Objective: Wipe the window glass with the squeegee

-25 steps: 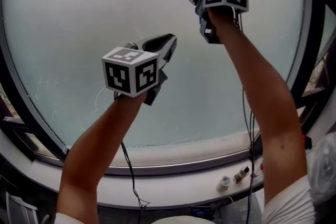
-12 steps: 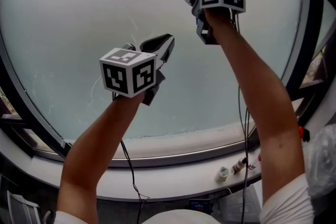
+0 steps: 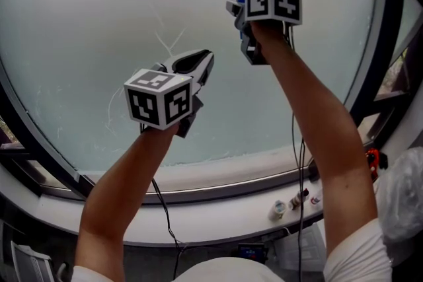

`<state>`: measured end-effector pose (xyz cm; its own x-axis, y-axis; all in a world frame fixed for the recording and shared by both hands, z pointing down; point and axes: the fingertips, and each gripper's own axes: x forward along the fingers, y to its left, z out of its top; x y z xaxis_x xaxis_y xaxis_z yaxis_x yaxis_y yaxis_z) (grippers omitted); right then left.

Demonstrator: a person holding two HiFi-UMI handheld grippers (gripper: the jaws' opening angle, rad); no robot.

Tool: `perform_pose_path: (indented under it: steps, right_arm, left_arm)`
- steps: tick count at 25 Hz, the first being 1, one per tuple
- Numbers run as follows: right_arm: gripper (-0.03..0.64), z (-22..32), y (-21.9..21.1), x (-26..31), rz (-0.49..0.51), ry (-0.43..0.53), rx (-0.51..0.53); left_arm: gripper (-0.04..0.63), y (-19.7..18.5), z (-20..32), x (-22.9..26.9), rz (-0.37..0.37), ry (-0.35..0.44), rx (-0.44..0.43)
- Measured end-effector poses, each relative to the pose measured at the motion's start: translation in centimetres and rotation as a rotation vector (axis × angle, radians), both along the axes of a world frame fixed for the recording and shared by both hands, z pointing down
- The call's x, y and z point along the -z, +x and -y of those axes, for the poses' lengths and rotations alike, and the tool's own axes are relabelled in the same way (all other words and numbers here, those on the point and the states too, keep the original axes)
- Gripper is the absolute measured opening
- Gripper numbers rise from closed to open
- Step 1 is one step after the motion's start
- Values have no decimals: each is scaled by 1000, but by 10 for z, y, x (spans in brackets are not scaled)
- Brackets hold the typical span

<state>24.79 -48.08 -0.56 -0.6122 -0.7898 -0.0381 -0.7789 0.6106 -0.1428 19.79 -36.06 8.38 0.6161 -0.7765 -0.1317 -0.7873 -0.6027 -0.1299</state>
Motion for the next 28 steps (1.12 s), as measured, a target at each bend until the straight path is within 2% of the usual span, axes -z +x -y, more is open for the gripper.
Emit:
perform_pose_path:
  steps: [28]
  right_arm:
    - [104,-3,5,-103,-38,-82,-6]
  left_arm:
    - [48,10,2,-89,-22,-144,-5]
